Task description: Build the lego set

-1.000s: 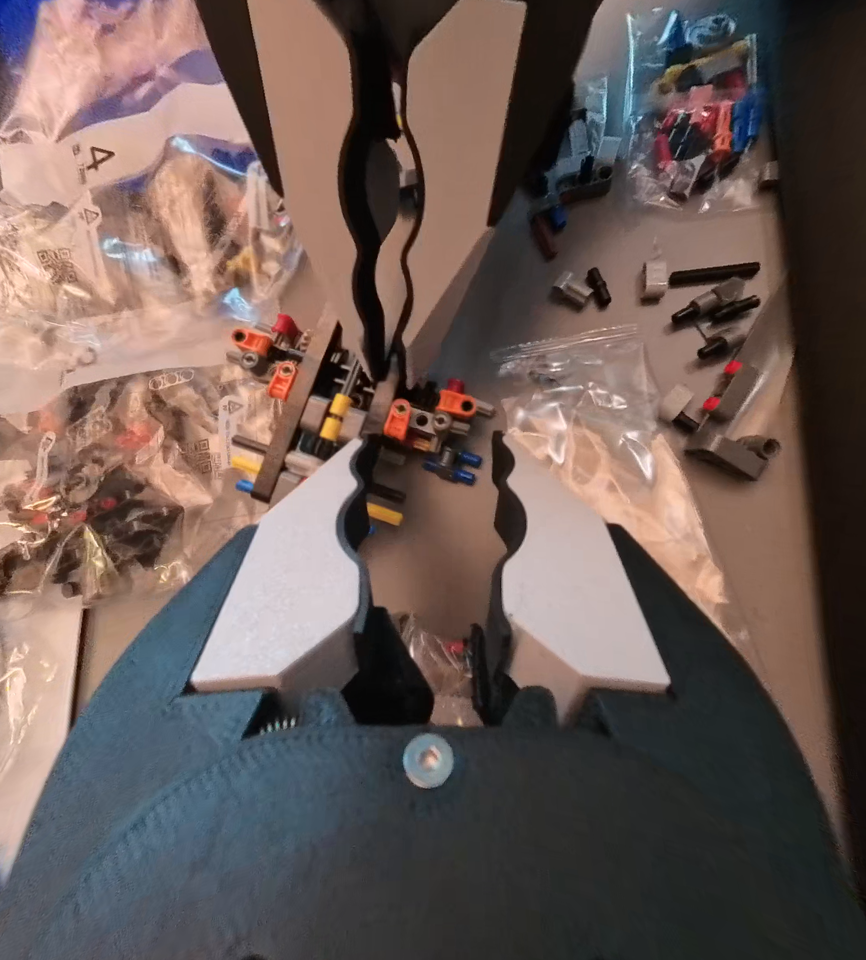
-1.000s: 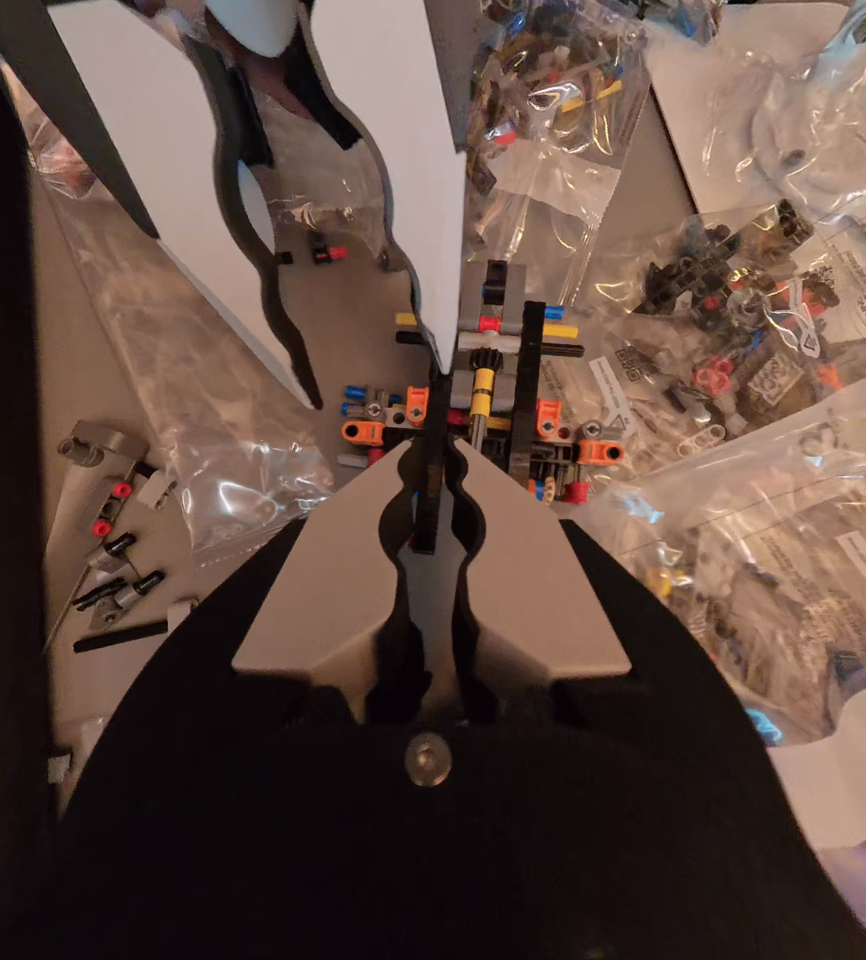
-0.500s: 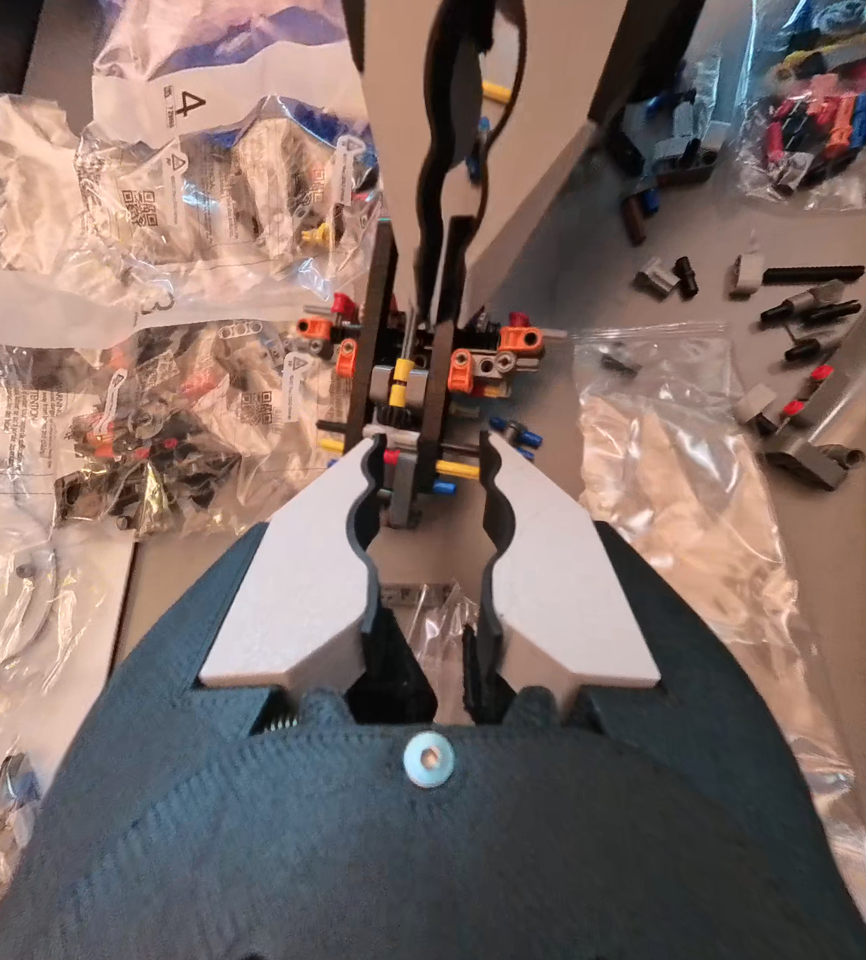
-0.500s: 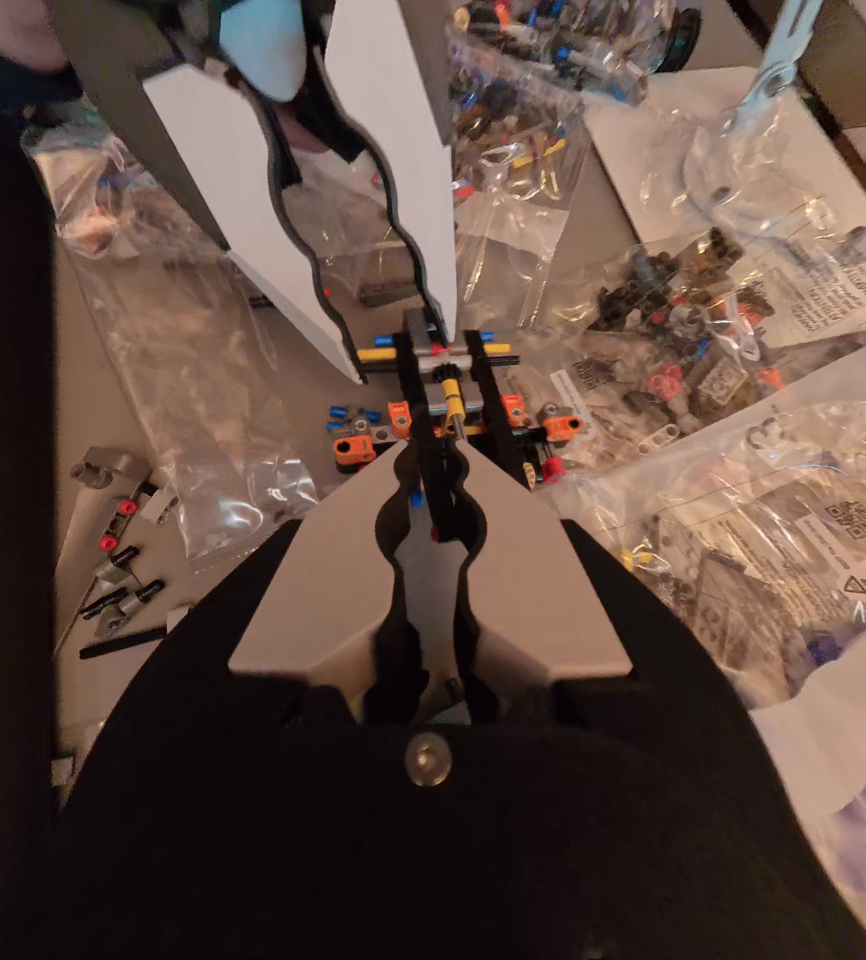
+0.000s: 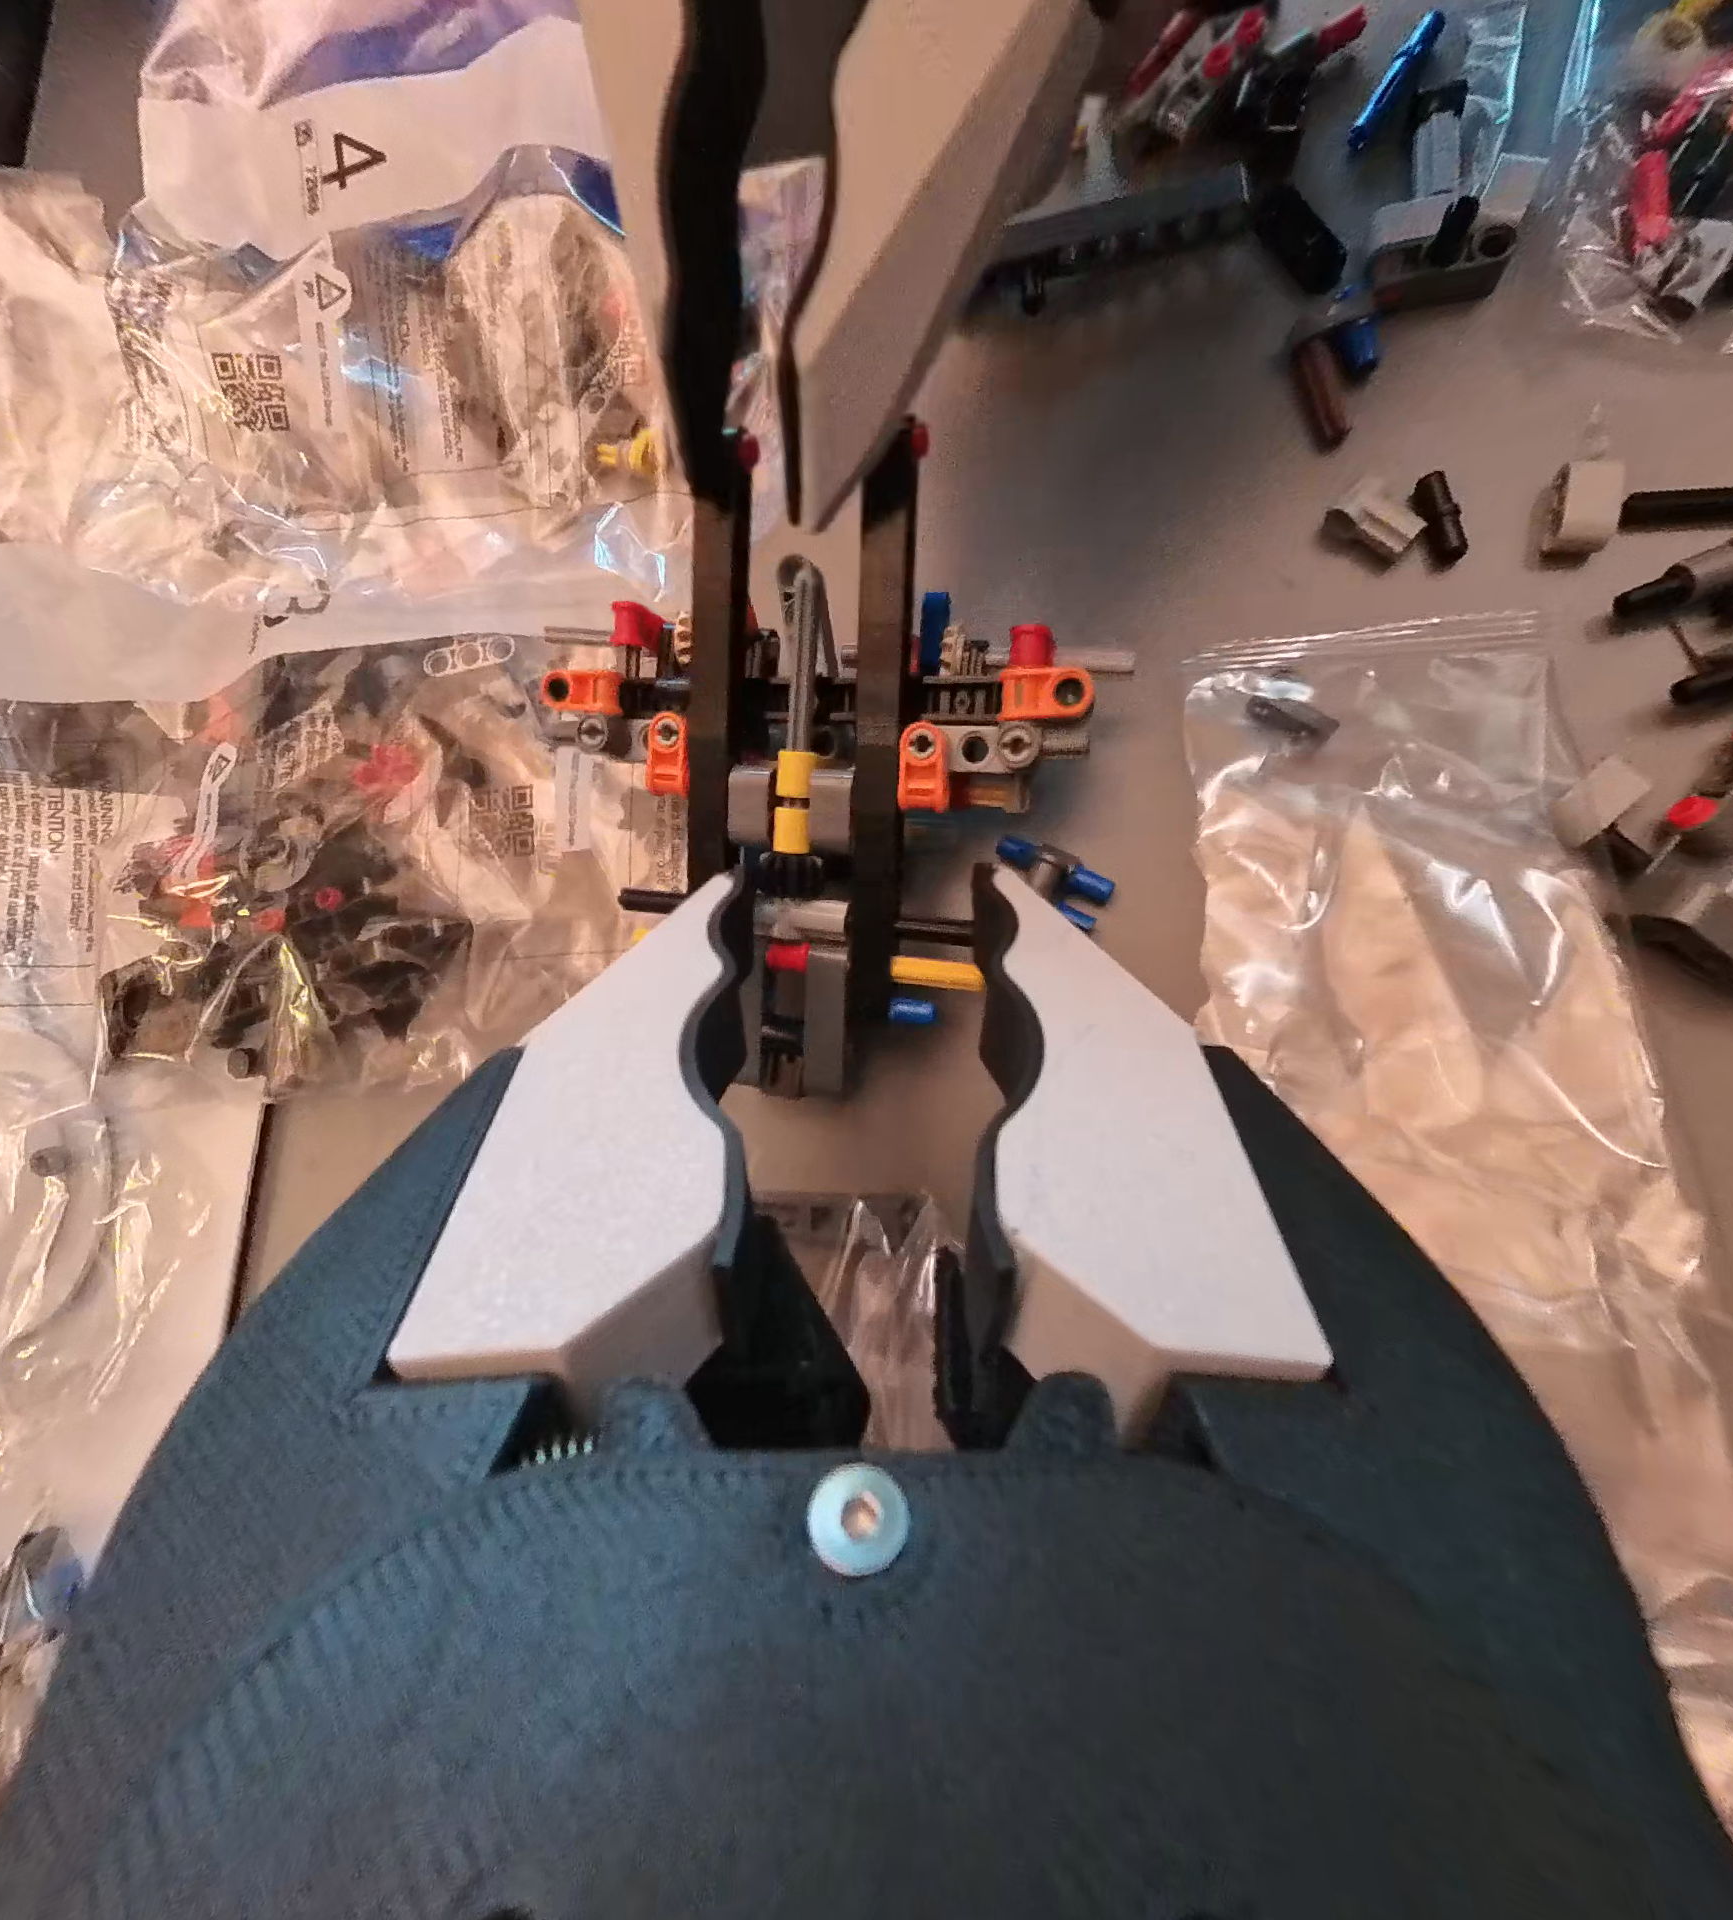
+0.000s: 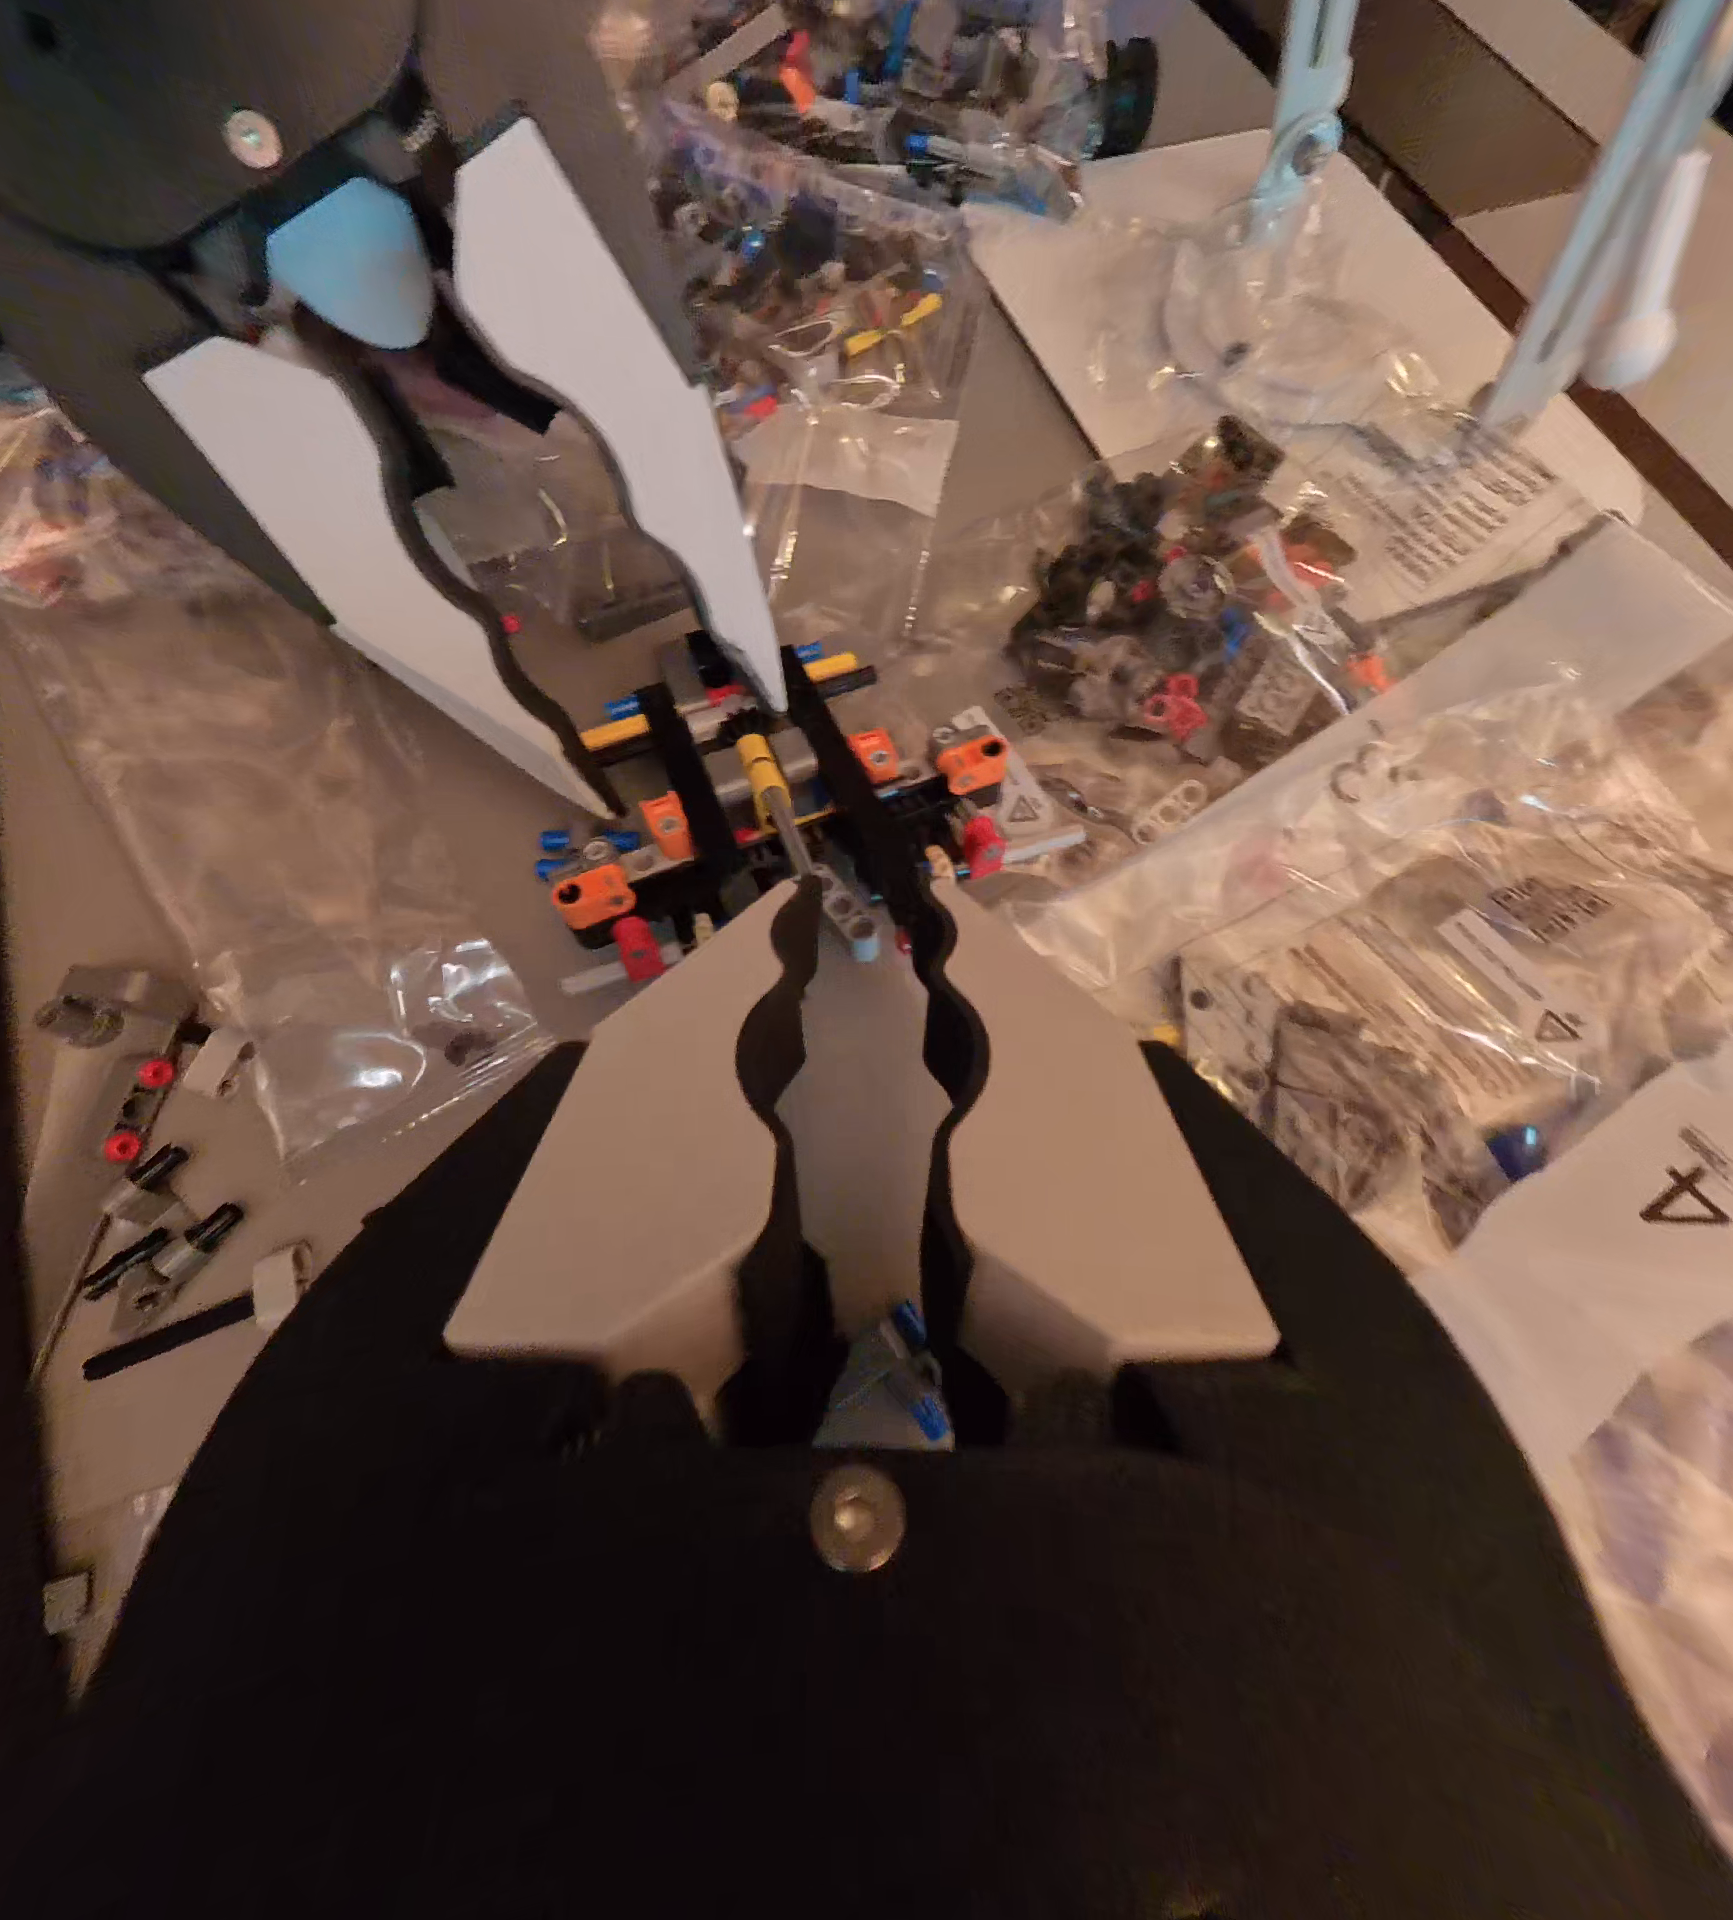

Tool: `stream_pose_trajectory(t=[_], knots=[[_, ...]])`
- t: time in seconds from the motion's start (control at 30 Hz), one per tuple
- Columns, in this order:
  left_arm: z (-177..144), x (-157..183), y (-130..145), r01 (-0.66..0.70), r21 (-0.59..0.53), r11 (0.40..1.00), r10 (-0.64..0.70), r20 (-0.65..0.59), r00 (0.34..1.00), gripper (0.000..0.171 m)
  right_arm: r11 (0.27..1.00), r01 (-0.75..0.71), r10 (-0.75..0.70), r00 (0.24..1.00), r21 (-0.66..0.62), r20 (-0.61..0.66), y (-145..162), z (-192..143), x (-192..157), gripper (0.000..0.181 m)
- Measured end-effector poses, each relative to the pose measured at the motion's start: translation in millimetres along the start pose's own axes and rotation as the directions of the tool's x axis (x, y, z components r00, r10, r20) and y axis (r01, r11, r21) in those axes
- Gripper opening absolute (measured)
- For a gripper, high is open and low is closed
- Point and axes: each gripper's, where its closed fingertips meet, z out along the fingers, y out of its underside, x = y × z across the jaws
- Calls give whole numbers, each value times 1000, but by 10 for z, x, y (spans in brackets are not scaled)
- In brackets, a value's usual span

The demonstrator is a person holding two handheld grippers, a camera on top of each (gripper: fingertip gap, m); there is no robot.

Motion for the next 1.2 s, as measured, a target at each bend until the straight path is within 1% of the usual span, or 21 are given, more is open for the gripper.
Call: stream_pose_trajectory(t=[0.17,0.3,0.4,0.47,0.53,0.63,0.73,0.8,0.93,1.0,1.1,1.2], knots=[[-71,-54,-30,25,34,999,-26,7,1000,41,999,-43,43,999,15,-5,14,-18,71,15],[-135,-188,-39,94,77,993,-97,35,995,39,998,-64,65,997,20,-40,27,-36,157,14],[-148,-235,-26,121,87,989,-125,38,991,39,995,-85,86,996,45,-23,4,-34,160,19],[-129,-220,-5,132,76,988,-135,25,991,40,997,-71,72,997,30,-18,27,15,145,23],[-93,-189,25,150,60,987,-150,0,989,41,999,-46,46,999,0,-19,67,85,123,20],[-87,-172,-8,166,83,983,-164,-23,986,41,999,-18,18,1000,-29,-1,96,147,78,12],[-86,-183,-18,163,89,983,-162,-18,987,42,999,45,-45,999,-14,-8,39,131,34,8],[-120,-181,-89,172,132,976,-169,-32,985,41,994,105,-105,994,-17,-38,9,117,26,8],[-213,-286,-175,173,194,965,-179,12,984,41,975,220,-221,970,-26,-100,-73,56,-7,8],[-235,-288,-225,189,212,959,-196,9,981,44,965,259,-261,955,-34,-141,-123,33,-13,8],[-213,-272,-285,164,209,964,-175,36,984,46,950,310,-311,935,-30,-172,-195,11,-50,8],[-141,-307,-311,130,185,974,-151,103,983,42,942,335,-334,923,-26,-191,-245,2,-80,8]])
